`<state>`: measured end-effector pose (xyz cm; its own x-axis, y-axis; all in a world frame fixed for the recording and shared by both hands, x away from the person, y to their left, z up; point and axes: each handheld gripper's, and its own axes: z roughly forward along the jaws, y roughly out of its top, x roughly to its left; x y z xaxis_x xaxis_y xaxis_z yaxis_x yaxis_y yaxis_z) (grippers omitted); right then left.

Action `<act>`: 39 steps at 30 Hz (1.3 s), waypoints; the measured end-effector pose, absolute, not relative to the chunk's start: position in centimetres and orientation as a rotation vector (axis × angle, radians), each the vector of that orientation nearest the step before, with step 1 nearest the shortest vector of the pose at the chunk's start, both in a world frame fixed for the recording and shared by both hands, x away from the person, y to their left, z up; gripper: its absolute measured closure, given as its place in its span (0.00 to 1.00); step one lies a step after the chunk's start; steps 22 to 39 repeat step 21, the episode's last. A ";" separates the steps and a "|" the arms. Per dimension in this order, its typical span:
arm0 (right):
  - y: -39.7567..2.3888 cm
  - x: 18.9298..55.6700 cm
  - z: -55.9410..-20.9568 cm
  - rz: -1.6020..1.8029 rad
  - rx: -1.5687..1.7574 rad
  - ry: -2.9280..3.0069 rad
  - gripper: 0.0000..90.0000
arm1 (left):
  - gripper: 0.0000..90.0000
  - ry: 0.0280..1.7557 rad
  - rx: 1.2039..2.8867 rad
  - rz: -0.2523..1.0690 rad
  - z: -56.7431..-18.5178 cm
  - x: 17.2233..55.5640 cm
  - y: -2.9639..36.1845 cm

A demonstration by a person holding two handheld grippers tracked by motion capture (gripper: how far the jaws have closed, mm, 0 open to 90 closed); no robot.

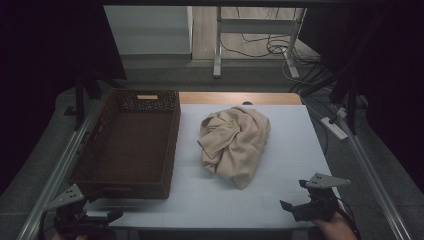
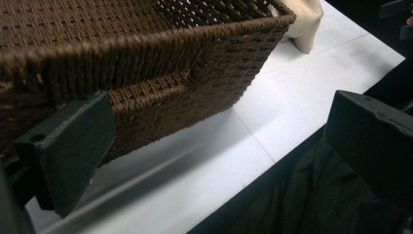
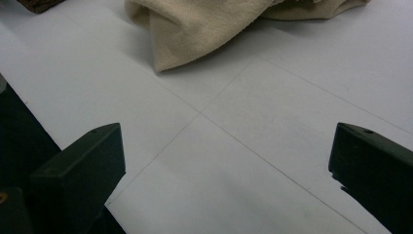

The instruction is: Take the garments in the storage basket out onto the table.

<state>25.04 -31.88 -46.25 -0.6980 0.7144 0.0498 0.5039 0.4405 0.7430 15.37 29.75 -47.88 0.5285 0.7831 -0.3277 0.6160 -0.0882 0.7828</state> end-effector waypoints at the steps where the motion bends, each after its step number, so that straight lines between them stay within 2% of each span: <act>1: -31.9 25.0 -46.2 1.111 1.052 2.424 0.00 | 0.00 1.169 1.791 0.210 -47.9 15.4 29.8; 17: -31.9 25.0 -46.2 1.120 1.051 2.420 0.00 | 0.00 1.194 1.847 0.189 -48.1 14.9 29.8; 39: -31.8 25.1 -46.2 1.113 1.043 2.426 0.00 | 0.00 1.193 1.841 0.181 -48.1 15.0 29.8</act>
